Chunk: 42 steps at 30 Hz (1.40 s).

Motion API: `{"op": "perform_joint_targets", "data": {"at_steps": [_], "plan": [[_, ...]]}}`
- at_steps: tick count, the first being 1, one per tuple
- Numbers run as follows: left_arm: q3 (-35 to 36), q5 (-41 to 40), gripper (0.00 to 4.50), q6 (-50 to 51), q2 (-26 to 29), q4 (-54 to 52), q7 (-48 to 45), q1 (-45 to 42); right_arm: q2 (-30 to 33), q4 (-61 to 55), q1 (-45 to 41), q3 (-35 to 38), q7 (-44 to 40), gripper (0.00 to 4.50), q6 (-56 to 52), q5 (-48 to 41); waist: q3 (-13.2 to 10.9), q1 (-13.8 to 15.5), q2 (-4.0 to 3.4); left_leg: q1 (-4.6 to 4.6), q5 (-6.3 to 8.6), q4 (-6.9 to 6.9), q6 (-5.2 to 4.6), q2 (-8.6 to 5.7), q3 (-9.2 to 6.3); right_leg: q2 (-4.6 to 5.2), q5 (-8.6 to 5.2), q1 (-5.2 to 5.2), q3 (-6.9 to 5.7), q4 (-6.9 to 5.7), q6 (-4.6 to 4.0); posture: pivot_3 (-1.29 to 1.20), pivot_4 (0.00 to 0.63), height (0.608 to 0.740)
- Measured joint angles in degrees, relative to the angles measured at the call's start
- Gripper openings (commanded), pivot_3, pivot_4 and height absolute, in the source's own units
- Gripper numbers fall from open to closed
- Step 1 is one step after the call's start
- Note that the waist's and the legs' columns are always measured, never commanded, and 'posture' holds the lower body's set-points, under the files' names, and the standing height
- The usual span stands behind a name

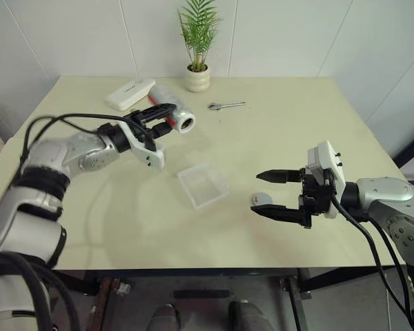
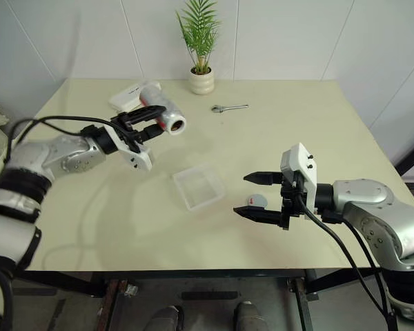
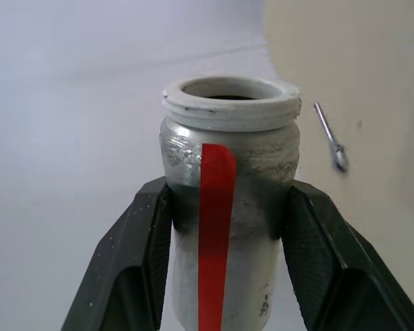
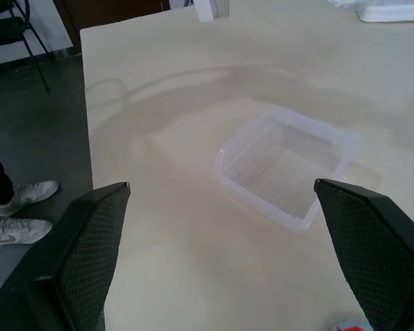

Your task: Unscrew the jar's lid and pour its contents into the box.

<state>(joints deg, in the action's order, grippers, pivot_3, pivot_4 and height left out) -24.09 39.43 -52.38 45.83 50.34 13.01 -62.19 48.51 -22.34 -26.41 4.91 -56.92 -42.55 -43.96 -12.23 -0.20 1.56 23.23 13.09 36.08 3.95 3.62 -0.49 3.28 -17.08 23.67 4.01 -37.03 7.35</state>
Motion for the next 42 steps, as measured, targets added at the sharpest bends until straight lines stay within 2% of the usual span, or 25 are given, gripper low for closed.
{"op": "perform_joint_targets", "data": {"at_steps": [4, 7, 9, 14, 18, 23, 25, 27, 29, 31, 33, 39, 42], "plan": [[9.23, -19.26, 1.94, 7.90, -1.17, -1.87, -15.61, 6.31, 0.00, 0.48, -0.22, -0.21, -1.41, 4.50, 0.14, 0.16, 0.00, 0.02, 0.01, 0.02, 0.00, 0.07, 0.00, 0.00, 0.00, 0.00, 0.01, 0.00, 0.02, -0.01, 0.00, 0.00, 0.150, 0.740], [22.04, -39.91, 1.94, 26.88, -5.17, -11.17, -26.07, 12.56, -0.01, 1.79, -1.16, -0.62, -2.79, 4.50, 0.55, 0.64, 0.00, -0.10, 0.00, -0.04, 0.00, 0.10, 0.00, 0.00, 0.02, -0.01, 0.01, -0.04, 0.09, -0.07, 0.01, 0.00, 0.150, 0.740], [27.25, -48.03, 1.94, 38.84, -5.79, -16.50, -29.46, 16.61, -0.01, 2.52, -1.40, -0.64, -3.63, 4.50, 1.17, 0.83, 0.00, -0.52, 0.00, -0.07, 0.00, 0.10, -0.01, 0.00, 0.01, -0.03, 0.01, -0.04, 0.10, -0.12, 0.01, 0.00, 0.150, 0.740], [36.15, -59.53, 1.94, 62.12, -6.04, -27.06, -31.29, 21.85, 0.00, 2.95, -1.41, -0.65, -5.12, 4.50, 1.51, 1.25, 0.00, -0.97, 0.01, -0.07, -0.01, 0.17, -0.01, 0.00, -0.04, -0.05, 0.01, -0.04, 0.10, -0.19, 0.01, 0.00, 0.150, 0.740], [43.01, -66.33, 1.94, 72.75, -6.48, -31.30, -30.91, 22.71, 0.02, 4.19, -1.41, -0.65, -6.12, 4.50, 2.23, 1.80, 0.01, -1.34, 0.02, -0.09, -0.01, 0.19, -0.01, -0.01, -0.05, -0.05, 0.04, -0.07, 0.11, -0.19, 0.00, 0.00, 0.150, 0.740], [46.14, -69.71, 1.94, 81.16, -7.81, -34.62, -30.12, 22.71, 0.02, 4.61, -1.51, -0.65, -6.64, 4.50, 2.54, 2.45, 0.01, -1.39, 0.03, -0.10, -0.01, 0.18, 0.00, -0.01, -0.07, -0.05, 0.04, -0.07, 0.11, -0.18, 0.00, 0.00, 0.150, 0.740], [44.22, -68.98, 1.94, 83.15, -7.46, -36.13, -31.25, 22.83, 0.02, 4.66, -1.67, -0.65, -6.87, 4.50, 2.58, 2.49, 0.00, -1.39, 0.03, -0.09, -0.01, 0.16, 0.00, -0.01, -0.07, -0.05, 0.04, -0.07, 0.10, -0.13, 0.00, 0.00, 0.150, 0.740], [38.06, -64.36, 1.94, 81.23, -5.48, -38.16, -34.80, 22.98, 0.02, 4.70, -2.02, -0.66, -7.11, 4.50, 2.58, 2.50, 0.00, -1.39, 0.03, -0.09, -0.01, 0.10, 0.01, -0.01, -0.07, -0.06, 0.06, -0.07, 0.11, -0.03, -0.02, 0.00, 0.150, 0.740], [30.50, -55.61, 1.94, 71.22, -2.43, -38.32, -38.52, 23.14, 0.02, 4.70, -2.15, -0.66, -7.39, 4.50, 2.59, 2.49, 0.01, -1.36, 0.03, -0.09, -0.01, 0.02, 0.03, -0.01, -0.06, -0.06, 0.07, -0.08, 0.11, 0.08, -0.03, 0.00, 0.150, 0.740], [22.39, -43.93, 1.94, 54.52, 0.95, -35.83, -40.51, 22.26, 0.31, 4.94, -1.97, -0.56, -8.23, 4.50, 2.62, 2.49, 0.01, -1.34, 0.02, -0.10, 0.00, -0.06, 0.05, -0.01, 0.00, -0.06, 0.09, -0.07, 0.13, 0.20, -0.07, 0.00, 0.150, 0.740], [17.70, -36.73, 1.94, 43.80, 0.61, -31.12, -40.65, 18.48, 0.74, 5.20, -1.76, -0.64, -9.59, 4.50, 2.72, 2.51, 0.01, -1.23, 0.02, -0.06, 0.01, -0.06, 0.04, -0.01, 0.03, -0.06, 0.10, -0.06, 0.14, 0.25, -0.06, 0.00, 0.150, 0.740], [4.61, -11.41, 1.94, 15.60, 2.10, -17.71, -32.42, 4.50, 1.99, 4.81, 0.90, 1.20, -11.40, 4.50, 3.76, 2.06, 0.00, -1.12, 0.03, 0.06, 0.12, -0.06, -0.07, -0.01, 0.21, -0.06, 0.20, -0.06, 0.34, 0.62, 0.14, 0.00, 0.150, 0.740], [0.18, -0.67, 1.94, 7.24, 1.36, -14.32, -24.57, -0.67, 2.17, 4.60, 2.12, 1.66, -10.59, 4.50, 3.84, 2.41, 0.00, -1.29, 0.04, 0.06, 0.20, -0.05, -0.15, -0.01, 0.37, -0.06, 0.22, -0.03, 0.52, 0.70, 0.22, 0.00, 0.150, 0.740]]}}
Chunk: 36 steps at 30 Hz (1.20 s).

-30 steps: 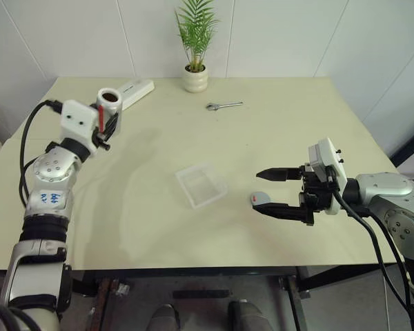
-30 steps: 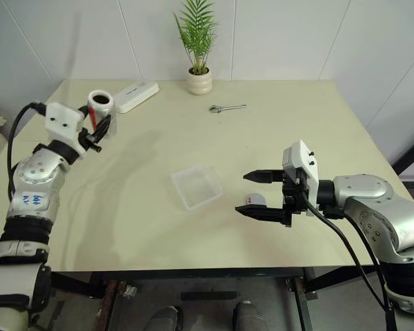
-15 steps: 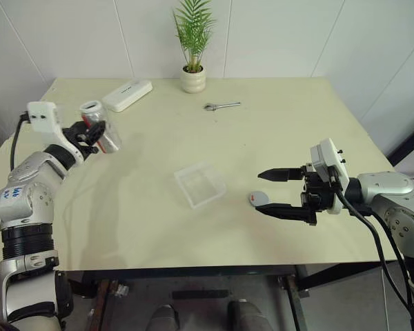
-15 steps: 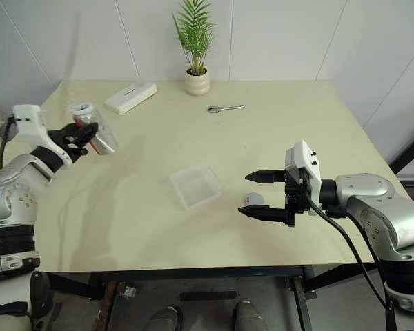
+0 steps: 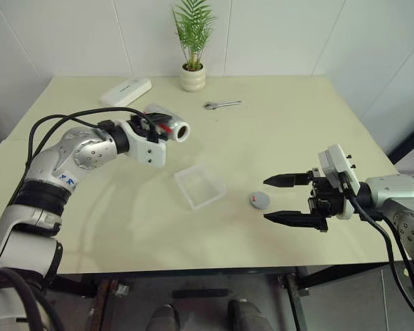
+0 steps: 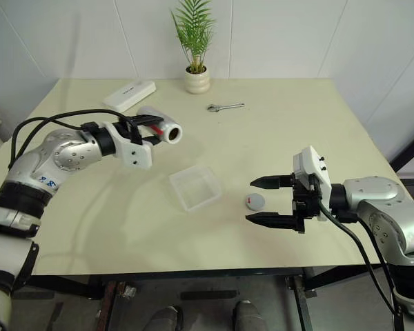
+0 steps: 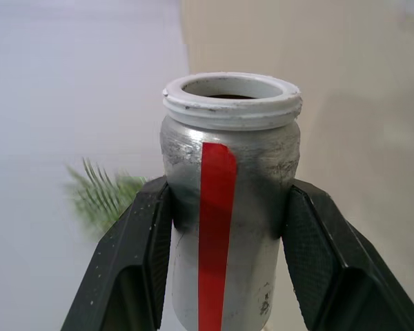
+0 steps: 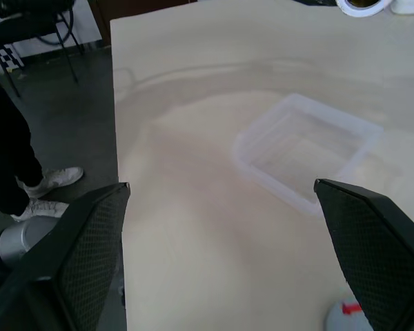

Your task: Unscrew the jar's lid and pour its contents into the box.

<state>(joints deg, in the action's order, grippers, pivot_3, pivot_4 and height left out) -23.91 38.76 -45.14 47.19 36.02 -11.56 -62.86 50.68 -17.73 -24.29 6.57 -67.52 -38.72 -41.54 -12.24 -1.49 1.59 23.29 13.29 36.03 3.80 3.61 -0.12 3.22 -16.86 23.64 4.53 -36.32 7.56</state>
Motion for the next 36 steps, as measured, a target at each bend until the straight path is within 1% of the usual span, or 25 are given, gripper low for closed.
{"op": "perform_joint_targets", "data": {"at_steps": [3, 6, 9, 12, 15, 20, 25, 28, 30, 31, 32, 34, 36], "plan": [[-5.92, 13.90, 1.94, -5.08, -0.98, 0.01, 10.18, -5.56, -0.83, -0.65, 0.25, 0.07, 2.21, 4.50, -0.11, -0.08, 0.00, -0.01, 0.01, -0.01, 0.03, -0.02, -0.01, -0.01, 0.15, 0.00, 0.05, 0.03, 0.20, 0.10, 0.11, 0.00, 0.150, 0.740], [-9.97, 24.60, 1.94, -6.74, -1.63, -3.10, 20.06, -7.91, -1.51, -2.23, 0.63, 0.07, 3.71, 4.50, -0.18, -0.33, 0.00, -0.08, 0.01, -0.03, 0.09, -0.02, -0.07, 0.00, 0.41, -0.01, 0.10, 0.06, 0.47, 0.18, 0.24, 0.00, 0.150, 0.740], [-13.59, 33.90, 1.94, -5.61, -1.44, -4.97, 28.71, -8.87, -1.52, -2.58, 1.06, 0.10, 4.64, 4.50, -0.38, -0.58, 0.00, -0.11, 0.01, -0.03, 0.11, 0.02, -0.10, -0.01, 0.56, -0.01, 0.18, 0.07, 0.59, 0.28, 0.37, 0.00, 0.150, 0.740], [-17.35, 42.96, 1.94, -1.35, -1.15, -6.11, 38.17, -9.43, -1.52, -2.65, 1.28, 0.15, 5.17, 4.50, -0.40, -0.66, -0.01, 0.06, 0.02, -0.02, 0.12, 0.06, -0.11, -0.02, 0.62, -0.01, 0.21, 0.08, 0.64, 0.30, 0.43, 0.00, 0.150, 0.740], [-19.31, 48.78, 1.94, 3.61, -1.14, -6.02, 44.54, -10.68, -1.58, -2.76, 1.32, 0.15, 5.76, 4.50, -0.44, -0.69, -0.01, 0.13, 0.02, -0.01, 0.13, 0.07, -0.13, -0.03, 0.65, -0.01, 0.23, 0.08, 0.68, 0.31, 0.47, 0.00, 0.150, 0.740], [-21.21, 54.09, 1.94, 9.20, -1.08, -6.07, 50.61, -11.20, -1.86, -2.90, 1.23, 0.14, 5.93, 4.50, -0.53, -0.74, -0.01, 0.02, 0.02, -0.03, 0.15, 0.05, -0.16, -0.03, 0.70, -0.01, 0.23, 0.11, 0.71, 0.31, 0.47, 0.00, 0.150, 0.740], [-21.93, 54.69, 1.94, 9.89, -0.87, -6.24, 52.43, -11.20, -1.95, -2.89, 0.35, 0.10, 5.97, 4.50, -0.54, -0.71, -0.01, 0.06, 0.02, -0.02, 0.15, 0.05, -0.16, -0.03, 0.72, -0.01, 0.24, 0.11, 0.73, 0.31, 0.47, 0.00, 0.150, 0.740], [-21.06, 51.14, 1.94, 8.08, -0.30, -5.83, 51.32, -11.10, -1.95, -2.88, 0.24, 0.10, 5.96, 4.50, -0.54, -0.70, -0.01, 0.05, 0.02, -0.02, 0.15, 0.04, -0.16, -0.03, 0.73, -0.01, 0.24, 0.11, 0.73, 0.31, 0.47, 0.00, 0.150, 0.740], [-18.31, 43.93, 1.94, 4.53, -0.35, -3.77, 48.20, -10.61, -1.95, -2.87, 0.24, 0.10, 5.94, 4.50, -0.54, -0.68, -0.01, 0.04, 0.02, -0.03, 0.15, 0.05, -0.16, -0.02, 0.73, -0.01, 0.24, 0.12, 0.74, 0.30, 0.47, 0.00, 0.150, 0.740], [-16.13, 38.89, 1.94, 3.00, -0.46, -2.12, 45.36, -10.01, -1.95, -2.86, 0.23, 0.09, 5.93, 4.50, -0.53, -0.67, -0.01, 0.01, 0.02, -0.04, 0.15, 0.05, -0.16, -0.02, 0.75, -0.01, 0.24, 0.12, 0.76, 0.28, 0.47, 0.00, 0.150, 0.740], [-14.52, 35.60, 1.94, 2.11, -0.47, -0.95, 43.17, -9.44, -1.95, -2.86, 0.23, 0.09, 5.91, 4.50, -0.53, -0.67, -0.01, -0.04, 0.02, -0.04, 0.15, 0.06, -0.16, -0.02, 0.76, -0.01, 0.24, 0.13, 0.76, 0.26, 0.47, 0.00, 0.150, 0.740], [-8.71, 22.11, 1.94, 0.07, -1.29, 2.86, 33.55, -6.08, -1.95, -2.78, 0.24, 0.09, 5.80, 4.50, -0.52, -0.65, 0.00, -0.06, 0.00, -0.09, 0.15, 0.06, -0.16, -0.02, 0.81, -0.01, 0.24, 0.12, 0.79, 0.22, 0.46, 0.00, 0.150, 0.740], [-6.19, 14.83, 1.94, -0.51, -1.68, 3.62, 27.49, -3.19, -1.95, -2.70, 0.23, 0.07, 5.72, 4.50, -0.50, -0.62, 0.00, 0.00, 0.00, -0.08, 0.14, 0.12, -0.16, -0.02, 0.81, -0.01, 0.24, 0.12, 0.79, 0.17, 0.46, 0.00, 0.150, 0.740]]}}
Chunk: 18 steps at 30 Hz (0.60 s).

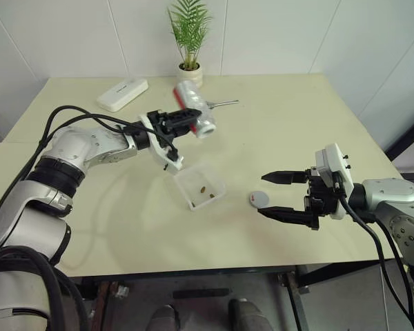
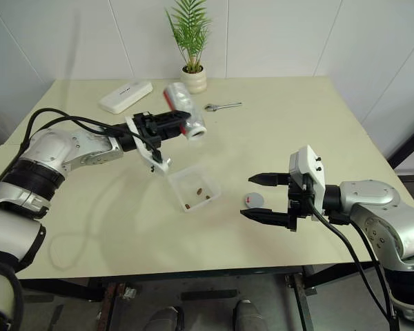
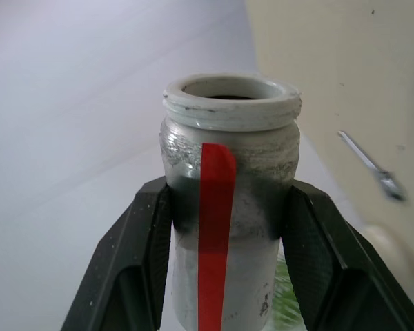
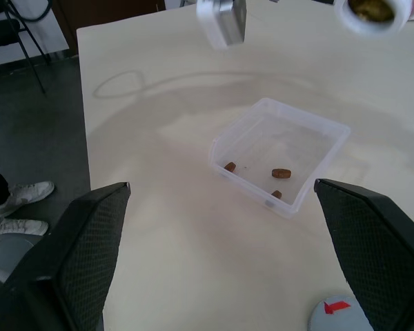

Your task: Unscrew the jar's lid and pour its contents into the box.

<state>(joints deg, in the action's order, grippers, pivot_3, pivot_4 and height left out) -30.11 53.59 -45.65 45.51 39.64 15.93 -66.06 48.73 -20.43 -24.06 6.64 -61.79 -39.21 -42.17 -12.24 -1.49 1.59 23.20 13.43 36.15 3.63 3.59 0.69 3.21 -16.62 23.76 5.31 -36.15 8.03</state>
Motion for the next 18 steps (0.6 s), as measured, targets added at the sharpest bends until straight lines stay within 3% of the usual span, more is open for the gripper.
{"op": "perform_joint_targets", "data": {"at_steps": [3, 7, 14, 18], "plan": [[6.23, -14.89, 1.94, 3.07, -3.14, 0.04, -11.52, 5.60, 0.00, 0.56, -0.30, -0.13, -0.17, 4.50, 0.01, 0.08, 0.00, 0.07, -0.01, 0.01, 0.00, 0.07, 0.00, 0.00, 0.04, 0.00, 0.01, -0.01, 0.04, -0.05, 0.01, 0.00, 0.150, 0.740], [17.71, -39.23, 1.94, 15.33, -10.69, -1.43, -27.23, 14.49, 0.02, 1.35, -2.08, -0.83, -1.23, 4.50, 0.03, 0.30, 0.00, -0.07, 0.00, -0.02, -0.01, 0.15, -0.02, 0.01, 0.02, -0.02, 0.03, -0.01, 0.04, -0.18, -0.01, 0.00, 0.150, 0.740], [33.20, -64.34, 1.94, 40.30, -15.80, -10.72, -38.80, 24.54, 0.09, 4.45, -2.40, -1.71, -3.53, 4.50, 0.14, 0.57, 0.00, -0.28, 0.00, -0.06, -0.02, 0.27, -0.02, 0.02, -0.02, -0.05, 0.03, -0.02, 0.07, -0.33, -0.01, 0.00, 0.150, 0.740], [38.43, -71.62, 1.94, 51.42, -16.22, -15.01, -41.57, 29.36, 0.14, 5.86, -2.61, -1.85, -5.32, 4.50, 0.61, 0.79, 0.00, -0.17, 0.00, -0.06, -0.03, 0.31, -0.02, 0.01, -0.06, -0.05, 0.05, -0.02, 0.06, -0.37, -0.02, 0.00, 0.150, 0.740]]}}
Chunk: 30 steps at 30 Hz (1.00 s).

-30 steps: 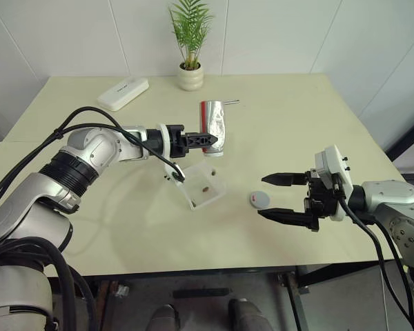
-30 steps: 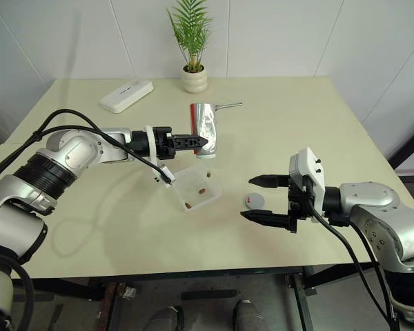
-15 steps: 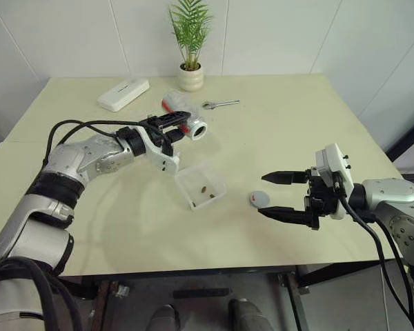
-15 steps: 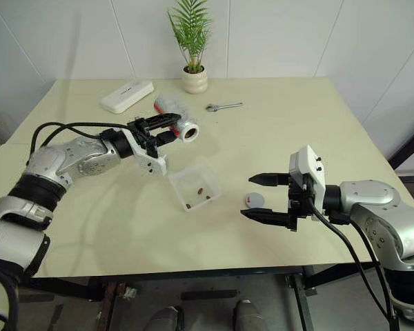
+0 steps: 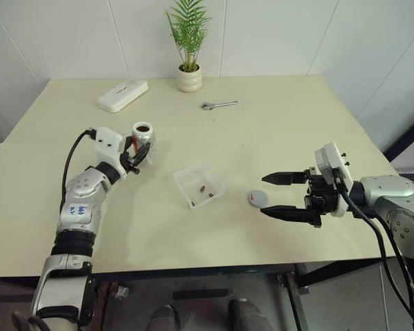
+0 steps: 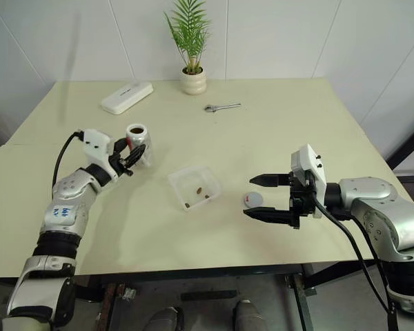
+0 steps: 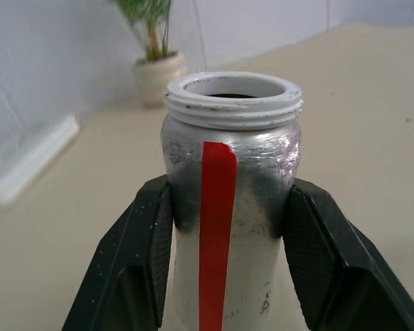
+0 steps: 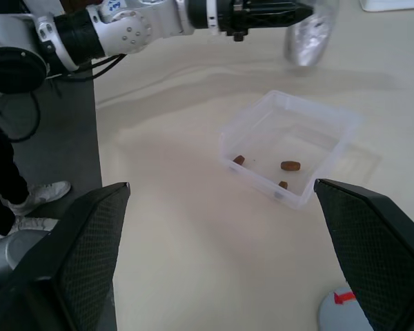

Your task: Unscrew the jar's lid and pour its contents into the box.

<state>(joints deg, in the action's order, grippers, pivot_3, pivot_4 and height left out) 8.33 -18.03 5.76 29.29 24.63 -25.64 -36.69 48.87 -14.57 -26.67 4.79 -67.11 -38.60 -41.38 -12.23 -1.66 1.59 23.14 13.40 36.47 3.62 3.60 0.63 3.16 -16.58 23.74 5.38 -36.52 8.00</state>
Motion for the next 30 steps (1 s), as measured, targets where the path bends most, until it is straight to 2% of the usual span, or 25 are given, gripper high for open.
{"op": "perform_joint_targets", "data": {"at_steps": [5, 14, 16, 22, 23, 30], "plan": [[2.19, -3.10, 1.94, 6.66, 0.14, -3.11, -3.17, 1.98, 0.00, 1.11, -0.58, -0.06, -1.17, 4.50, 0.91, 0.76, 0.00, 0.10, 0.00, 0.00, -0.02, 0.02, 0.01, 0.00, -0.02, -0.01, 0.09, -0.02, -0.01, 0.05, -0.03, 0.00, 0.150, 0.740], [2.83, -2.79, 1.94, 6.73, 0.57, -3.92, -7.47, 3.72, 0.00, 1.25, -1.16, -0.10, -2.03, 4.50, 0.94, 1.17, 0.01, -0.03, 0.01, -0.01, -0.02, 0.02, 0.01, 0.00, -0.01, -0.02, 0.12, -0.03, 0.01, 0.11, -0.04, 0.00, 0.150, 0.740], [2.72, -2.25, 2.65, 6.60, 0.77, -3.96, -8.13, 3.72, 0.00, 1.28, -1.19, -0.10, -2.05, 4.50, 0.93, 1.30, 0.01, -0.02, 0.01, -0.01, -0.02, 0.02, 0.01, 0.00, -0.01, -0.02, 0.12, -0.03, 0.00, 0.13, -0.04, 0.00, 0.150, 0.740], [1.81, -1.32, 4.34, 7.84, 0.73, -4.60, -9.07, 4.80, 0.00, 1.50, -1.73, -0.15, -2.04, 4.50, 0.93, 2.06, 0.00, -0.11, 0.01, 0.00, -0.01, -0.05, 0.01, 0.01, -0.01, -0.02, 0.12, -0.02, 0.00, 0.21, -0.05, 0.00, 0.150, 0.740], [1.81, -1.30, 4.48, 8.42, 0.80, -5.54, -9.10, 5.22, 0.00, 1.50, -1.77, -0.15, -2.04, 4.50, 0.93, 2.14, 0.01, -0.10, 0.01, 0.01, -0.01, -0.07, 0.01, 0.01, -0.01, -0.02, 0.12, -0.02, 0.01, 0.24, -0.05, 0.00, 0.150, 0.740], [2.02, -1.36, 4.48, 12.72, 3.68, -13.05, -9.94, 7.39, 0.00, 1.47, -1.97, -0.16, -2.02, 4.50, 0.91, 2.33, 0.01, -0.13, 0.01, 0.02, -0.01, -0.28, 0.02, 0.02, 0.00, -0.02, 0.14, -0.02, 0.00, 0.46, -0.04, 0.00, 0.150, 0.740]]}}
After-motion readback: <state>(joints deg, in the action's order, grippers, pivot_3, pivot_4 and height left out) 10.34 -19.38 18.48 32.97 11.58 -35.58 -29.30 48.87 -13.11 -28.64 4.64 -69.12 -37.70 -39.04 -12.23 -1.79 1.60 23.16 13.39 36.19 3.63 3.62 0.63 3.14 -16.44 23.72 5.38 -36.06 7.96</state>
